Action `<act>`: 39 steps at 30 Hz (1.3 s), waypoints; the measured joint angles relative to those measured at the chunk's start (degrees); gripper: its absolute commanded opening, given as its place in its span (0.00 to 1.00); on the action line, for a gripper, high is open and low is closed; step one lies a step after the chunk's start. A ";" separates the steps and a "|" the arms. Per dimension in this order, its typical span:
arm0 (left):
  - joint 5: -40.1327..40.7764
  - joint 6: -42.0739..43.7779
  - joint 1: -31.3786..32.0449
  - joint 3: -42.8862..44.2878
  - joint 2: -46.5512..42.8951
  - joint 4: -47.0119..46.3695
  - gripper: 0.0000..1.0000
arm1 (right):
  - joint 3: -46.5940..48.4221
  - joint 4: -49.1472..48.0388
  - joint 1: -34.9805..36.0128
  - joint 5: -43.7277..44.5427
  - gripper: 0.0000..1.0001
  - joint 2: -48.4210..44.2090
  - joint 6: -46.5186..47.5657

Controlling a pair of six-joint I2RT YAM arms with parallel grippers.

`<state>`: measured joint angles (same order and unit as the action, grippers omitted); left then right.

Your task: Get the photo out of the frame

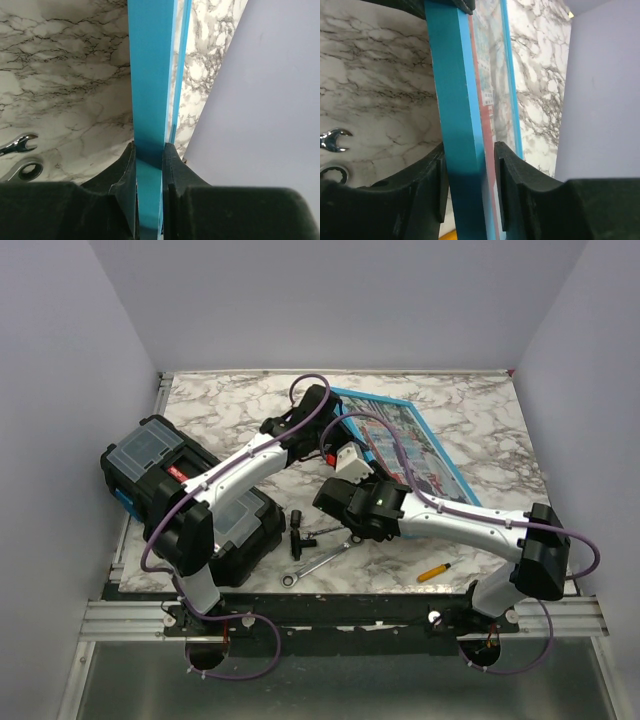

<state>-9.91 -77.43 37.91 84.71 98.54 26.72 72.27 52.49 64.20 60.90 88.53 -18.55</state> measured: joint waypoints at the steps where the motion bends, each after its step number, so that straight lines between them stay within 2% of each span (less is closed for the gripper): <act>1: -0.15 -0.37 0.02 0.09 -0.09 0.00 0.00 | 0.07 0.17 0.44 0.70 0.41 0.42 -0.02; 4: -0.20 -1.01 0.02 0.13 -0.57 0.28 0.00 | 0.48 0.35 1.01 1.81 0.29 1.05 0.17; 5: -0.20 -1.29 -0.04 0.13 -0.83 0.33 0.00 | 0.66 0.48 1.05 2.25 0.13 1.20 0.48; 6: -0.20 -1.31 -0.04 0.13 -1.03 0.31 0.04 | 0.92 0.83 1.07 2.40 0.02 1.40 0.87; 9: -0.15 -0.98 -0.15 0.11 -1.36 0.42 0.52 | 1.90 1.88 1.44 2.89 0.01 2.25 1.49; 11: 0.31 -0.24 -0.42 -0.02 -1.92 0.85 0.77 | 2.56 1.86 1.49 2.93 0.01 2.32 1.77; 13: 0.74 0.33 -1.01 -0.20 -3.15 1.99 0.94 | 2.80 1.57 1.20 3.02 0.01 1.77 2.75; 14: 1.20 1.16 -1.57 -0.20 -4.22 2.84 0.98 | 2.82 1.42 0.98 2.95 0.01 1.31 3.41; 20: 3.91 8.11 -8.20 -1.14 -16.11 4.11 0.98 | 6.27 0.72 -0.79 -0.17 0.01 -3.15 7.80; 26: 8.41 17.66 -12.55 -7.30 -32.11 1.66 0.99 | 15.17 -2.08 -8.70 -9.22 0.01 -6.34 11.04; 33: 10.95 27.91 -12.68 -8.68 -39.45 -0.31 0.98 | 19.21 -7.98 -26.40 -25.77 0.01 -7.26 11.43; 39: 12.31 35.17 -12.68 -8.90 -40.70 -0.74 0.99 | 17.53 -11.85 -48.54 -47.41 0.01 -10.23 9.31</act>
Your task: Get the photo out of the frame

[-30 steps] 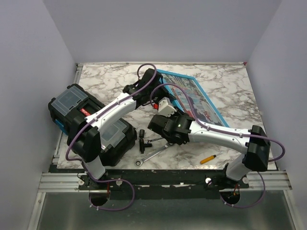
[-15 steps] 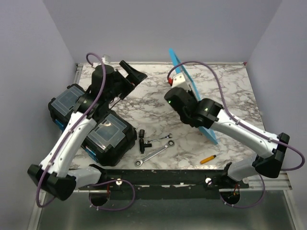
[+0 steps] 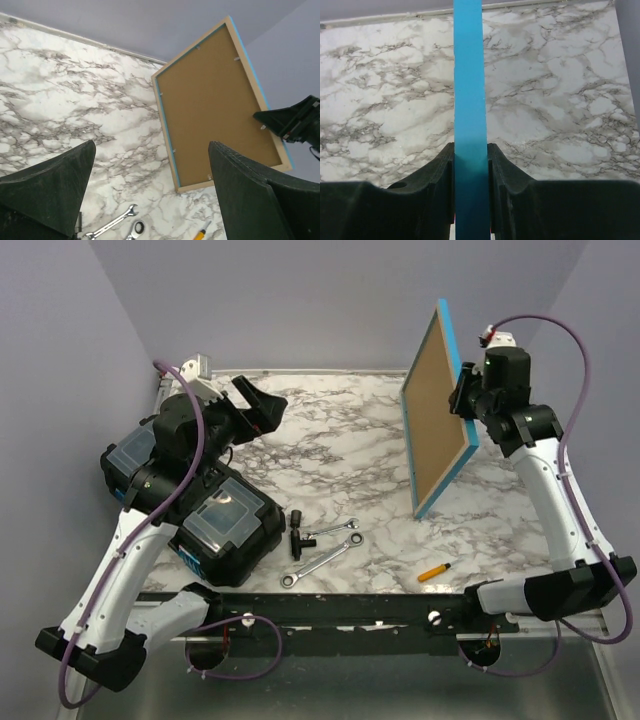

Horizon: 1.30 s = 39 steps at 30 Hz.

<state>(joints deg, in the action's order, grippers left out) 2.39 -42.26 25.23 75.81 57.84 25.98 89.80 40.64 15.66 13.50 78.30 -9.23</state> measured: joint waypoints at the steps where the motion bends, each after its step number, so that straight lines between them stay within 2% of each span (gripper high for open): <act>1: 0.17 1.11 0.00 -0.15 -0.22 -0.17 0.99 | -0.83 -0.81 -2.75 -2.97 0.01 -0.50 -0.66; 7: 2.36 7.32 0.52 -3.28 -2.12 -1.51 0.98 | -5.60 -5.11 -13.42 -16.81 0.01 -2.86 -2.56; 16: 9.53 17.90 6.86 -10.91 -5.35 -5.16 0.98 | -19.12 -15.34 -30.32 -31.65 0.01 -5.90 -7.34; 22: 12.20 21.35 11.47 -13.79 -5.64 -7.89 0.97 | -23.74 -16.11 -32.33 -32.44 0.01 -4.24 -9.16; 30: 12.85 23.32 15.32 -15.93 -7.37 -9.68 0.96 | -25.55 -16.41 -32.22 -27.26 0.02 0.44 -7.61; 36: 13.29 23.76 17.03 -16.09 -7.72 -10.64 0.96 | -25.59 -17.92 -32.17 -23.19 0.15 5.97 -7.28; 37: 13.29 23.76 17.20 -16.26 -7.72 -10.75 0.96 | -25.62 -18.21 -32.11 -22.36 0.20 6.43 -7.21; 39: 13.27 23.74 17.42 -16.61 -7.72 -10.95 0.95 | -25.70 -18.80 -31.82 -20.68 0.45 6.97 -7.04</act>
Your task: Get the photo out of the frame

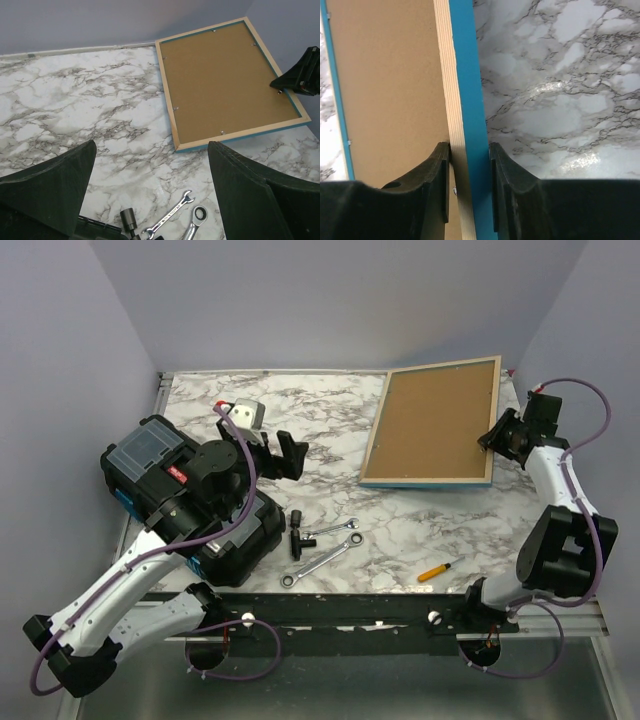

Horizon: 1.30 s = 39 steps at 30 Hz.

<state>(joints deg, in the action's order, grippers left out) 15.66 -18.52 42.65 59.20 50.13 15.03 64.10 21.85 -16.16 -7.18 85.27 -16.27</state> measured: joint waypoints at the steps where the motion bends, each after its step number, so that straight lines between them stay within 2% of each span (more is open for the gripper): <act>1: 0.02 0.00 0.11 -0.11 0.00 0.02 0.95 | -0.02 -0.31 0.20 0.92 0.58 0.26 0.17; 3: 0.00 0.00 0.22 -0.22 0.00 0.00 0.95 | 0.09 -0.55 0.76 5.07 0.73 1.16 1.79; 6: 0.02 0.00 0.28 -0.31 0.00 -0.24 0.95 | 1.22 2.32 0.48 14.29 0.78 4.79 3.80; 11: 0.00 -0.02 0.76 -0.33 0.20 -0.46 0.95 | 4.98 8.85 1.18 22.60 0.84 7.67 3.85; 14: 0.00 0.00 0.87 -0.31 0.76 -0.52 0.95 | 4.87 9.22 8.83 25.35 0.85 3.82 2.12; 17: 0.00 0.02 0.87 -0.31 1.60 -0.52 0.95 | 4.26 5.75 20.83 23.10 0.85 0.24 -1.88; 20: -0.02 0.04 0.85 -0.33 2.40 -0.46 0.95 | 3.69 0.90 30.47 21.49 0.85 1.44 -6.62; 23: 0.00 0.11 0.81 -0.39 2.51 -0.48 0.95 | 5.25 -1.46 37.75 22.80 0.82 8.00 -11.72; 26: 0.02 0.28 0.59 -0.57 2.29 -0.76 0.95 | 12.55 1.40 43.52 27.43 0.80 18.58 -17.11; 30: 0.02 0.42 0.55 -0.63 2.19 -0.83 0.95 | 21.59 6.82 49.44 35.58 0.70 28.57 -22.43; 36: -0.02 0.42 0.52 -0.63 2.16 -0.85 0.95 | 26.49 12.52 53.53 41.86 0.51 33.77 -26.32; 39: -0.02 0.44 0.52 -0.63 2.16 -0.85 0.95 | 26.80 13.20 53.55 43.21 0.50 34.86 -26.34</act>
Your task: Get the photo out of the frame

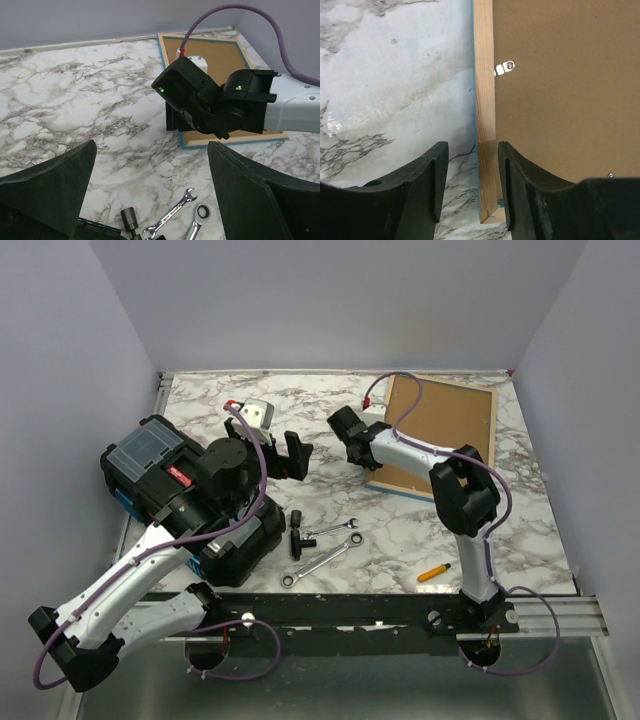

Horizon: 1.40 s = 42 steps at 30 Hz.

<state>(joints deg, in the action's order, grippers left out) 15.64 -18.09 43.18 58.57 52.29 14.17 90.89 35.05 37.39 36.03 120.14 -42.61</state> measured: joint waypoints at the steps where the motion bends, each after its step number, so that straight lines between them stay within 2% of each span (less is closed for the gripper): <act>1: 0.00 0.00 0.02 0.00 0.00 0.00 0.95 | 0.02 0.22 0.00 0.35 0.50 0.35 0.00; 6: 0.00 0.09 0.00 0.00 0.00 0.00 0.95 | 0.02 0.59 -0.22 0.70 0.48 2.43 0.07; 9: 0.00 0.09 0.00 0.00 -0.02 0.00 0.95 | 0.02 0.52 -0.22 1.46 0.33 2.78 0.20; 16: -0.04 0.09 0.02 0.00 -0.44 -0.02 0.95 | -4.46 -1.88 -0.22 3.80 0.16 0.33 0.15; 22: -0.50 0.07 0.02 0.00 -0.46 -0.04 0.95 | -15.61 -5.35 -0.31 4.00 0.13 -6.91 3.17; 33: -1.44 0.00 0.02 0.00 -0.46 -0.07 0.95 | -31.10 -9.90 -4.94 2.78 0.14 -18.34 10.47; 36: -1.81 0.02 0.00 0.00 -0.46 -0.09 0.95 | -32.85 -10.21 -5.38 2.78 0.22 -19.69 12.13; 41: -2.62 0.02 0.02 0.00 -0.46 -0.22 0.95 | -33.20 -9.25 -5.35 2.45 0.71 -21.57 13.86; 42: -2.67 0.04 0.00 0.00 -0.46 -0.26 0.95 | -33.20 -8.74 -5.35 2.43 0.77 -22.47 14.03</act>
<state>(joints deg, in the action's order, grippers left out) 12.97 -18.04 43.18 58.57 51.83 13.91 57.69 26.30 32.03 38.46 97.67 -28.58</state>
